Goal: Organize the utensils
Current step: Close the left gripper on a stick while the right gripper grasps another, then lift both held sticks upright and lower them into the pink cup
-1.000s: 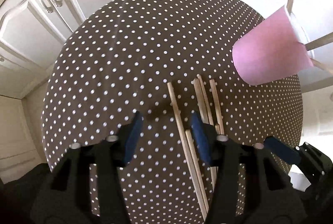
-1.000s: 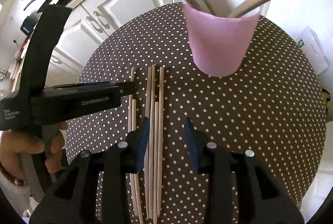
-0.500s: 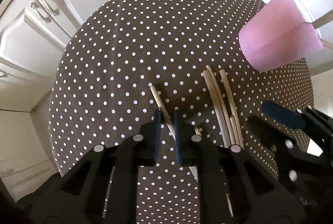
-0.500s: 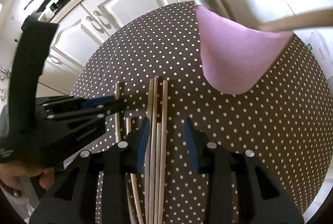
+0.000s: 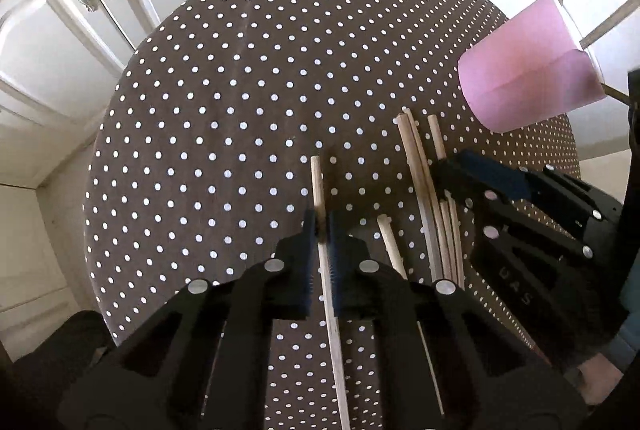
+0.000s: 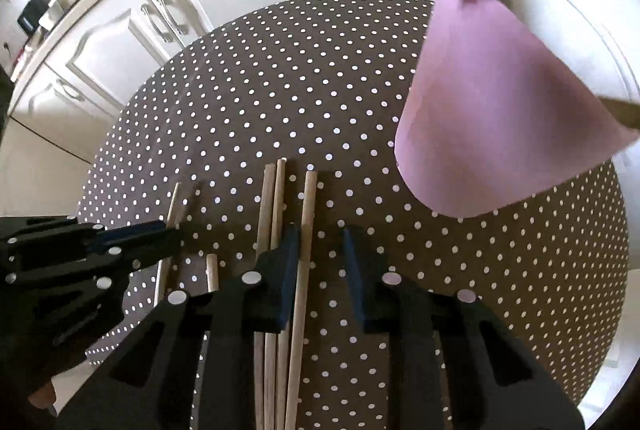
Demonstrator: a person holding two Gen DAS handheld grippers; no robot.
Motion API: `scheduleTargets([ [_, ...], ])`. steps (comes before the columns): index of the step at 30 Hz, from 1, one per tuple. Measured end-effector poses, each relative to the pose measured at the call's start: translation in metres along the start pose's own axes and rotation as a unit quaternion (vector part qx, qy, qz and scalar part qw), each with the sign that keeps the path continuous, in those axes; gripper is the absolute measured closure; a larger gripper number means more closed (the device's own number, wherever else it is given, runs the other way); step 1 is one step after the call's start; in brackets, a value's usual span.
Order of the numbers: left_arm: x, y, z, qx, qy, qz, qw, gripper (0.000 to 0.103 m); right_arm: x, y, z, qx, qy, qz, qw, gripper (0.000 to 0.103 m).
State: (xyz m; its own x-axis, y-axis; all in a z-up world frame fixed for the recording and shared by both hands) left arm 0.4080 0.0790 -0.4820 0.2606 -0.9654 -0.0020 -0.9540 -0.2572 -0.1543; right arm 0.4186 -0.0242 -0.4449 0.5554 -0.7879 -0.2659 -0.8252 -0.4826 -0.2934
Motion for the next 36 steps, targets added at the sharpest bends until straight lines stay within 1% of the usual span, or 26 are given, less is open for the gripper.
scheduleTargets([
  [1,0.000,0.001,-0.001,0.000,-0.001,0.004,1.0000,0.097,0.000,-0.001,0.001,-0.004,0.001,0.000,1.000,0.082],
  [3,0.001,0.010,-0.005,0.002,0.001,0.009,1.0000,0.097,0.002,-0.004,0.002,-0.007,0.000,0.007,1.000,0.088],
  [4,0.001,0.011,-0.008,0.004,0.004,0.012,0.9999,0.097,0.002,-0.007,0.004,-0.008,-0.003,0.011,1.000,0.097],
  [5,0.003,0.012,-0.009,0.005,0.005,0.013,0.9999,0.097,0.002,-0.008,0.004,-0.009,-0.015,0.020,1.000,0.098],
  [7,0.010,0.009,-0.012,0.008,0.010,0.017,0.9998,0.097,0.002,-0.008,0.002,-0.010,-0.023,0.027,0.999,0.098],
  [11,0.022,0.014,-0.034,0.020,0.021,0.025,0.9993,0.097,-0.007,-0.004,-0.016,0.011,-0.037,0.034,0.999,0.098],
  [17,0.031,0.017,-0.069,0.049,0.042,0.041,0.9971,0.098,-0.026,-0.005,-0.058,0.061,-0.056,0.044,0.996,0.098],
  [22,0.032,0.019,-0.111,0.085,0.059,0.059,0.9929,0.098,-0.039,-0.009,-0.101,0.110,-0.064,0.047,0.991,0.098],
  [25,0.030,0.024,-0.142,0.111,0.072,0.066,0.9891,0.098,-0.048,-0.007,-0.133,0.150,-0.067,0.050,0.985,0.098],
  [27,0.032,0.027,-0.157,0.122,0.081,0.070,0.9867,0.098,-0.049,-0.002,-0.154,0.168,-0.065,0.049,0.982,0.098],
  [30,0.038,0.029,-0.187,0.151,0.096,0.078,0.9808,0.098,-0.054,-0.001,-0.183,0.202,-0.060,0.044,0.977,0.098],
  [36,0.044,0.033,-0.227,0.190,0.109,0.095,0.9712,0.098,-0.058,-0.003,-0.214,0.246,-0.055,0.046,0.967,0.098],
])
Point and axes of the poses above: each gripper's, at about its wrist camera, not at the fingertips, and z roughly the way its jaws point, x to its right, y to its underside, the point moved 9 cm from there along z, roughly the way its jaws point, and after that the axes turned 13 degrees about -y, right-handed, at the moved point
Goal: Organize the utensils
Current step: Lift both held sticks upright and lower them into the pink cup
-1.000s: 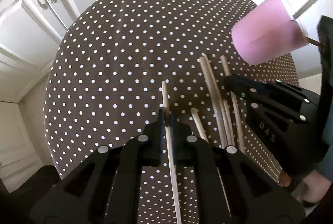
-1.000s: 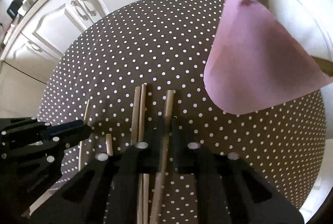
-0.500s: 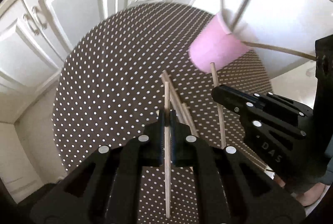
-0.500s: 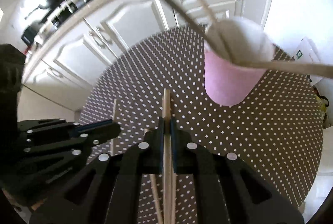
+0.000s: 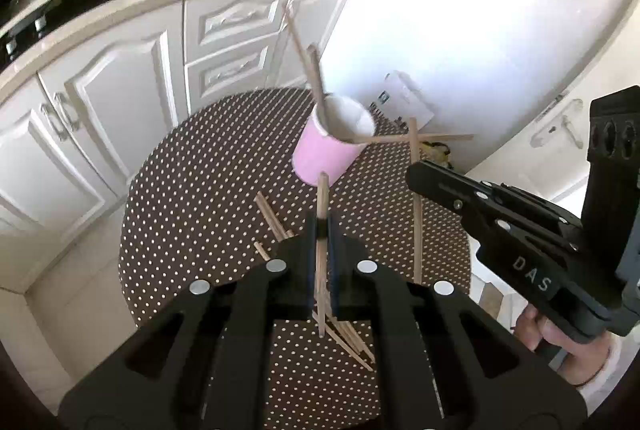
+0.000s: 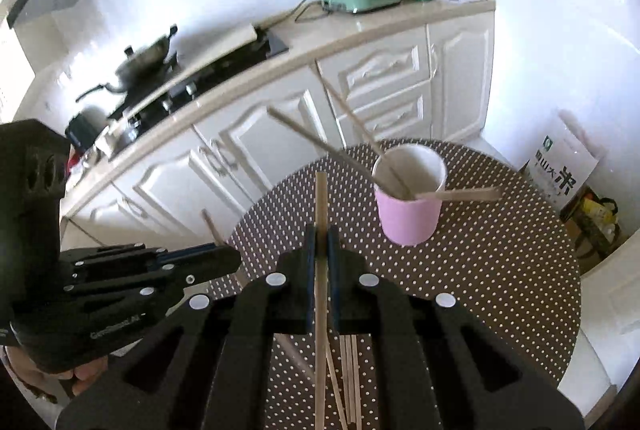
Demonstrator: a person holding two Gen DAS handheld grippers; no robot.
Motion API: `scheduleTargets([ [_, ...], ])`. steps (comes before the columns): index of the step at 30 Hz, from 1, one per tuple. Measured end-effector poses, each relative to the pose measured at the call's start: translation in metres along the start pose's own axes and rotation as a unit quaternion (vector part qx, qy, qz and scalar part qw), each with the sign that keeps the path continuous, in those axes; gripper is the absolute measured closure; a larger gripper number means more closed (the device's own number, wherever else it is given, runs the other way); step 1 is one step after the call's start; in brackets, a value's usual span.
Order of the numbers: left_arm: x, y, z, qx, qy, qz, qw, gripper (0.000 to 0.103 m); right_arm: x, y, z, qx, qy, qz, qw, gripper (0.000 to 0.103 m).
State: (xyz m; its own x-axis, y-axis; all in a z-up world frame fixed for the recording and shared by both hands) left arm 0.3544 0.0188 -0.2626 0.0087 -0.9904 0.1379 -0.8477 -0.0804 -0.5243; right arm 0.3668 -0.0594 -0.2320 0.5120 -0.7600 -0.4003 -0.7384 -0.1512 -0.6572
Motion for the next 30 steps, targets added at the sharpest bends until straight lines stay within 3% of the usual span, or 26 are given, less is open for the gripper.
scheduleTargets([
  [8,0.016,-0.026,-0.038,0.048,0.014,0.012,0.9987,0.098,0.001,-0.039,-0.039,0.061,-0.011,0.003,0.998,0.098],
  [21,0.039,-0.112,-0.088,0.144,0.024,0.007,0.9892,0.098,0.032,-0.129,-0.068,0.154,-0.022,-0.011,0.988,0.098],
  [30,0.040,-0.151,-0.064,0.148,0.010,-0.016,0.9888,0.098,0.069,-0.178,-0.044,0.172,-0.020,-0.024,0.985,0.098],
])
Point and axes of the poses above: each gripper's, at about its wrist camera, not at the fingertips, and z roughly the way its jaws point, x to its right, y to its underside, the point moved 9 cm from there along z, roughly the way its jaws point, and after that the axes turned 13 degrees about -y, right-handed, at the moved point
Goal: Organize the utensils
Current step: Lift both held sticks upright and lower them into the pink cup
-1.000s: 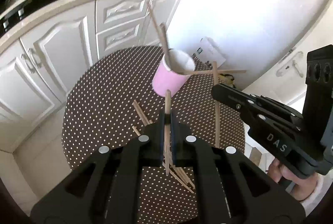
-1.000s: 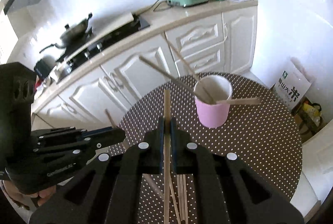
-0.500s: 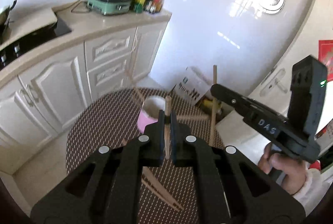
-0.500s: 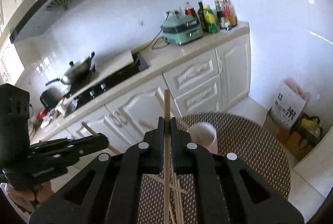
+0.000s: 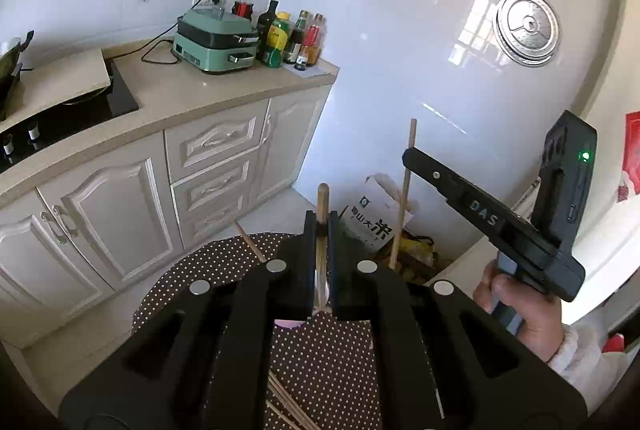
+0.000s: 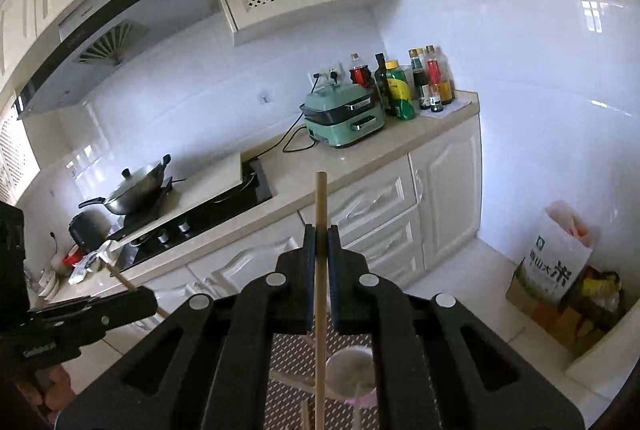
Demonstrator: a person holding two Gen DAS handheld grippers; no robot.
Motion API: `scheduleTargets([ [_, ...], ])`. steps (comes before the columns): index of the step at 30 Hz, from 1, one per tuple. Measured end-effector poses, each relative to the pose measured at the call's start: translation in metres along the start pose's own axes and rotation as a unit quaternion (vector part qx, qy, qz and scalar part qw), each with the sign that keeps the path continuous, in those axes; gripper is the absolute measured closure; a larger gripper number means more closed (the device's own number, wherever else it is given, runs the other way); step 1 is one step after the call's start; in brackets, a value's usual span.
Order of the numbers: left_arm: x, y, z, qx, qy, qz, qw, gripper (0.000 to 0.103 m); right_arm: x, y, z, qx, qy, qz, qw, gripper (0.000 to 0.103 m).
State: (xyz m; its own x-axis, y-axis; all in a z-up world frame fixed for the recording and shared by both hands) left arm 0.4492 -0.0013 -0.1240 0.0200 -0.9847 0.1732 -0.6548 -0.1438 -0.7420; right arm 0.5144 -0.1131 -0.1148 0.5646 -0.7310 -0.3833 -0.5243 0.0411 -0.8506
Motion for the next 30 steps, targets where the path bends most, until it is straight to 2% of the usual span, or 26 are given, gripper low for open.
scheduleTargets([
  [7,-0.001,-0.005,0.034,-0.011,-0.037,0.020,0.9990,0.098,0.021,-0.004,0.041,0.003,-0.021,-0.020,1.000,0.098],
  [10,-0.004,0.001,0.052,-0.029,-0.046,0.016,0.9984,0.098,0.028,-0.002,0.058,-0.002,-0.027,-0.025,0.999,0.098],
  [16,-0.011,0.017,0.079,-0.059,-0.049,0.005,0.9970,0.098,0.031,0.027,0.084,-0.039,-0.028,-0.071,0.996,0.098],
  [30,-0.001,0.053,0.110,-0.114,-0.044,0.022,0.9923,0.098,0.055,0.078,0.075,-0.101,-0.009,-0.035,0.994,0.098],
])
Point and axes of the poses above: each gripper's, at about its wrist camera, not at the fingertips, and z roughly the way its jaws point, x to its right, y to its underside, the point moved 9 cm from there along z, roughly the way its jaws point, and after that the axes turned 13 degrees about -y, right-handed, at the moved point
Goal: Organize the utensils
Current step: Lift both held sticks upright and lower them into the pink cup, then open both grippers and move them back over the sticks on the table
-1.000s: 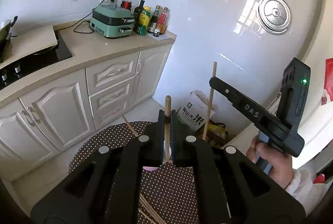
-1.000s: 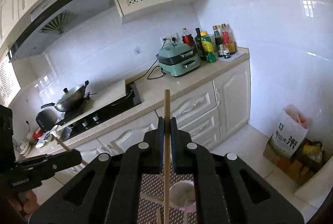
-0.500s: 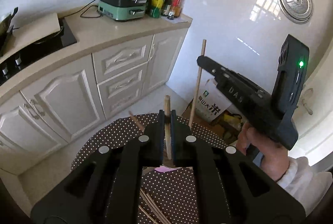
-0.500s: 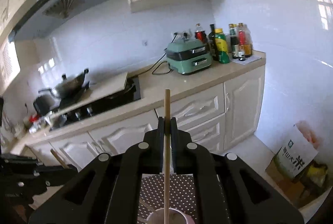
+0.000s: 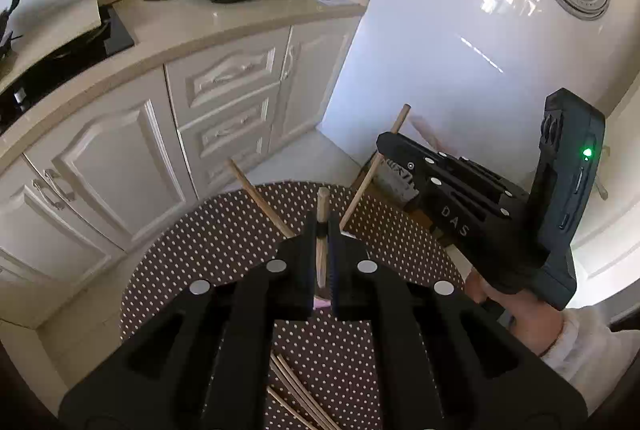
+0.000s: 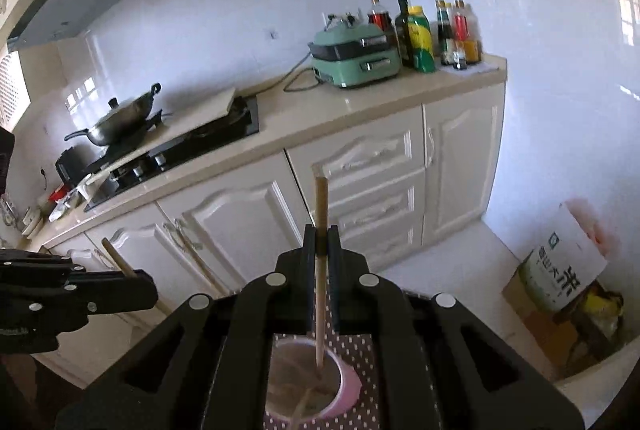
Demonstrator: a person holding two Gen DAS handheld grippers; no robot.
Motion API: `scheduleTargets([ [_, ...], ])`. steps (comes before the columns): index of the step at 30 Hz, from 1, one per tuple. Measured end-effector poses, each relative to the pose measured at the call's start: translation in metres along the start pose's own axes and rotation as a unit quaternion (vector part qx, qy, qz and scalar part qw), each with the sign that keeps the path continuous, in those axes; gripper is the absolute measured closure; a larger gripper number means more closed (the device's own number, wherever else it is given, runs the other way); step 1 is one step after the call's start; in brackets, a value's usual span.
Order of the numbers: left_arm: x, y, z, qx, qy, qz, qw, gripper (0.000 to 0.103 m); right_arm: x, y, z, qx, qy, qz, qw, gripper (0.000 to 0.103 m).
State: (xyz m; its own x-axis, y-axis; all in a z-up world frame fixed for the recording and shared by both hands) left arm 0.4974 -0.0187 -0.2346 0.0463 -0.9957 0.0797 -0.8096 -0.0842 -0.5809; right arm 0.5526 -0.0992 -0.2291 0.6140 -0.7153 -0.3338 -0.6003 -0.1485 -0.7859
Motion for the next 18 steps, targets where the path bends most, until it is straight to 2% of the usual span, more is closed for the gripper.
scheduleTargets([
  [2,0.004,0.007,0.004,-0.017,0.008,0.001,0.9998,0.098,0.003,0.009,-0.003,-0.007,0.000,0.020,1.000,0.098],
  [8,0.004,0.014,0.003,-0.028,0.016,-0.009,0.9995,0.097,0.000,0.020,-0.013,-0.017,0.006,0.038,0.999,0.098],
  [12,0.001,0.015,-0.003,-0.022,-0.003,-0.010,0.9997,0.095,-0.006,0.025,-0.019,-0.026,0.009,0.048,0.998,0.095],
  [14,0.001,0.017,-0.005,-0.022,0.000,-0.008,0.9997,0.084,-0.011,0.028,-0.024,-0.028,0.009,0.050,0.998,0.095],
  [17,-0.004,0.018,-0.016,-0.005,0.000,-0.028,0.9996,0.047,-0.018,0.033,-0.031,-0.032,0.011,0.053,0.998,0.094],
  [18,-0.005,0.018,-0.021,0.002,0.004,-0.031,0.9995,0.047,-0.020,0.034,-0.034,-0.032,0.012,0.055,0.998,0.093],
])
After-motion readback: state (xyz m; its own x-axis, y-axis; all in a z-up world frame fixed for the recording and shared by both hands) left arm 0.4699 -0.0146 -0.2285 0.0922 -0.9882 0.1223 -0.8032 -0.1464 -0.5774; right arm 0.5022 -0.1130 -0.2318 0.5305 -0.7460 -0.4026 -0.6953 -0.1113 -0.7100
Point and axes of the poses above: each gripper's, at about its wrist camera, not at the fingertips, and z roughly the way its jaws point, x to its right, y to its underside, the point moved 9 cm from there along z, roughly the way its jaws point, and after that the axes turned 13 degrees about -y, right-handed, at the moved point
